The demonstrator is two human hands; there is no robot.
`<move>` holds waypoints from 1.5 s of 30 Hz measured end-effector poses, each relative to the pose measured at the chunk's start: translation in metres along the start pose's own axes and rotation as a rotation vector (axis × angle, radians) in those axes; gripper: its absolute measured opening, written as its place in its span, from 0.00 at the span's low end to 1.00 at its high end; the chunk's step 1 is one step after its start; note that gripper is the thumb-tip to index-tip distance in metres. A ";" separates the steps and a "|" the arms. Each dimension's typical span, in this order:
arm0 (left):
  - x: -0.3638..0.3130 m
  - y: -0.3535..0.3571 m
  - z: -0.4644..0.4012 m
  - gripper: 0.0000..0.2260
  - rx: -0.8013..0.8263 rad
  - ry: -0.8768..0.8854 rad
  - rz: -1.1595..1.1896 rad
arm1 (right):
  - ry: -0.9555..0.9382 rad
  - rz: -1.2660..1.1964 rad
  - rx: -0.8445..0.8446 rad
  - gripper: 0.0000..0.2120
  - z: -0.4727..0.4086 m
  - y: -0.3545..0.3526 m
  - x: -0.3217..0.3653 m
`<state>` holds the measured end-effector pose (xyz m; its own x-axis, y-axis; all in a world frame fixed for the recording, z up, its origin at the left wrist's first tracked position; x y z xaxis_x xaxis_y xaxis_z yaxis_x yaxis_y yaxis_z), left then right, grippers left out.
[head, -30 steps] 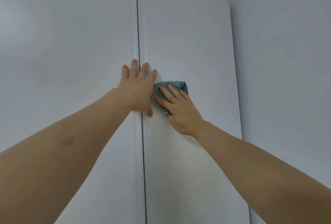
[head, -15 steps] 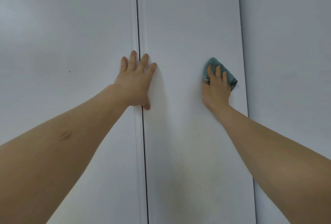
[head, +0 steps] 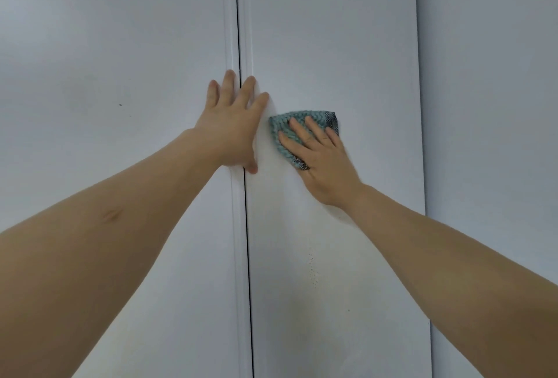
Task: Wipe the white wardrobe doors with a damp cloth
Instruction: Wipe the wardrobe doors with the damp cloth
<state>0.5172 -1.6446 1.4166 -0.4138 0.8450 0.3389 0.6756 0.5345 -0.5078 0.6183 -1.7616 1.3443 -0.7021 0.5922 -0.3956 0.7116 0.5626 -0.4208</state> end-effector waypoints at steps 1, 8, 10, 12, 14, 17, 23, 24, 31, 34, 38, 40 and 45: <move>0.001 0.000 0.000 0.61 -0.001 0.002 0.002 | 0.049 -0.016 -0.018 0.28 0.005 -0.002 -0.012; 0.002 0.000 0.003 0.61 -0.003 0.009 0.024 | 0.631 -0.192 -0.169 0.27 0.061 -0.012 -0.114; -0.001 0.000 0.003 0.60 0.013 -0.001 0.029 | 0.799 -0.253 -0.189 0.27 0.064 -0.011 -0.119; -0.005 -0.002 0.003 0.57 0.016 -0.032 0.026 | 0.836 -0.234 -0.173 0.27 0.050 -0.013 -0.107; -0.017 -0.005 0.003 0.53 -0.003 -0.035 0.007 | 0.701 -0.168 -0.151 0.28 0.028 -0.018 -0.078; -0.047 -0.009 -0.004 0.53 0.003 0.025 0.082 | 0.361 -0.107 -0.084 0.30 -0.006 -0.015 -0.028; -0.078 -0.012 -0.029 0.63 0.008 -0.016 0.122 | 0.121 -0.086 0.009 0.31 -0.037 -0.033 -0.049; -0.079 -0.011 -0.031 0.63 0.021 -0.027 0.100 | 0.135 -0.082 0.012 0.31 -0.037 -0.036 -0.060; -0.075 0.000 -0.035 0.59 0.063 -0.070 0.088 | 0.383 -0.104 -0.021 0.26 -0.009 -0.057 -0.164; -0.074 0.001 -0.034 0.59 0.057 -0.059 0.093 | 0.515 -0.178 -0.059 0.27 0.024 -0.056 -0.194; -0.072 -0.002 -0.033 0.60 0.037 -0.039 0.113 | 0.688 -0.221 -0.127 0.27 0.060 -0.035 -0.186; -0.071 -0.004 -0.030 0.61 0.034 -0.034 0.127 | 0.743 -0.209 -0.149 0.27 0.064 -0.024 -0.166; -0.071 -0.008 -0.024 0.63 -0.006 0.020 0.239 | 0.611 -0.183 -0.146 0.27 0.040 -0.013 -0.102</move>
<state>0.5556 -1.7098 1.4156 -0.2294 0.9469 0.2252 0.7568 0.3191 -0.5705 0.6794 -1.8526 1.3571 -0.7010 0.6767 0.2251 0.6089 0.7322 -0.3051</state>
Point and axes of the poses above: each hand's wrist, its own z-axis away from the middle knuckle, its own y-axis out of the palm, x = y × z, the point moved 9 cm from there along -z, towards the middle knuckle, and after that the axes turned 7 degrees about -y, right-handed, at the moved point
